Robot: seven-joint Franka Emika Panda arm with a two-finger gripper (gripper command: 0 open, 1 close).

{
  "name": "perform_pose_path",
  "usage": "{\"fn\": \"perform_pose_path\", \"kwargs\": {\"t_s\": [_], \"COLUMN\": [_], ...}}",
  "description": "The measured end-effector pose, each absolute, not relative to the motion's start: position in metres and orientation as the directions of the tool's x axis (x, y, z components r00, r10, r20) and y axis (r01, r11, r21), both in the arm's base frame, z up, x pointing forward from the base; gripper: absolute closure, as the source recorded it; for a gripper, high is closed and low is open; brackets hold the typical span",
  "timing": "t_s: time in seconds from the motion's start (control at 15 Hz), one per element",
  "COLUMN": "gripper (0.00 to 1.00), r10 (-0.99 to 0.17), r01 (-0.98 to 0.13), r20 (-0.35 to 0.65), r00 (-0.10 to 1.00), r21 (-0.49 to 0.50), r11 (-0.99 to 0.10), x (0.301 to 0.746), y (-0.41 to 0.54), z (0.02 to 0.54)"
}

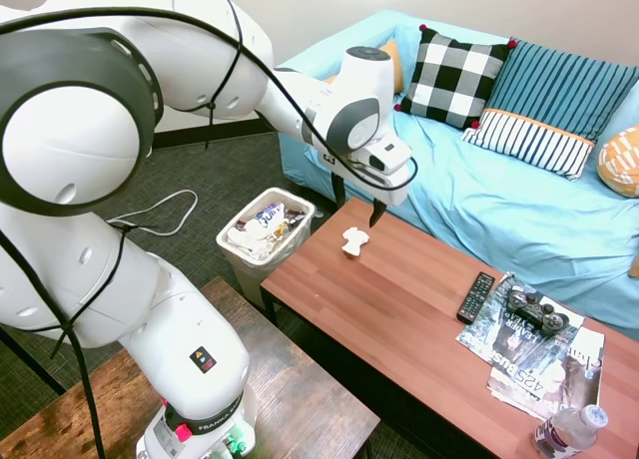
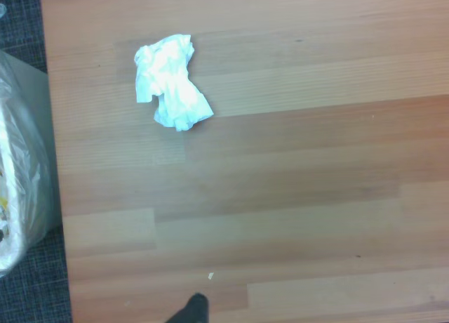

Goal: Throw the tissue in the trash bin

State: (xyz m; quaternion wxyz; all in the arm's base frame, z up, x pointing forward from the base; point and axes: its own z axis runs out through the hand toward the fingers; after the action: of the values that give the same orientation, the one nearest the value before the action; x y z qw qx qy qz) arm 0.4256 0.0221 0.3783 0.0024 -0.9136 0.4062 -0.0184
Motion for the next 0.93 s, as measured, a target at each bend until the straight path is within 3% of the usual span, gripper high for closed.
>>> {"fn": "perform_pose_path", "kwargs": {"t_s": [0.33, 0.6, 0.93], "gripper": [0.00, 0.00, 0.00], "r10": [-0.736, -0.715, -0.721], "r01": [-0.734, -0.710, -0.721], "r20": [0.035, 0.046, 0.114], "r00": [0.676, 0.698, 0.684], "r21": [-0.061, -0.088, -0.050], "r11": [-0.676, -0.699, -0.692], "x": [0.439, 0.461, 0.500], "y": [0.037, 0.077, 0.094], "z": [0.358, 0.304, 0.227]}}
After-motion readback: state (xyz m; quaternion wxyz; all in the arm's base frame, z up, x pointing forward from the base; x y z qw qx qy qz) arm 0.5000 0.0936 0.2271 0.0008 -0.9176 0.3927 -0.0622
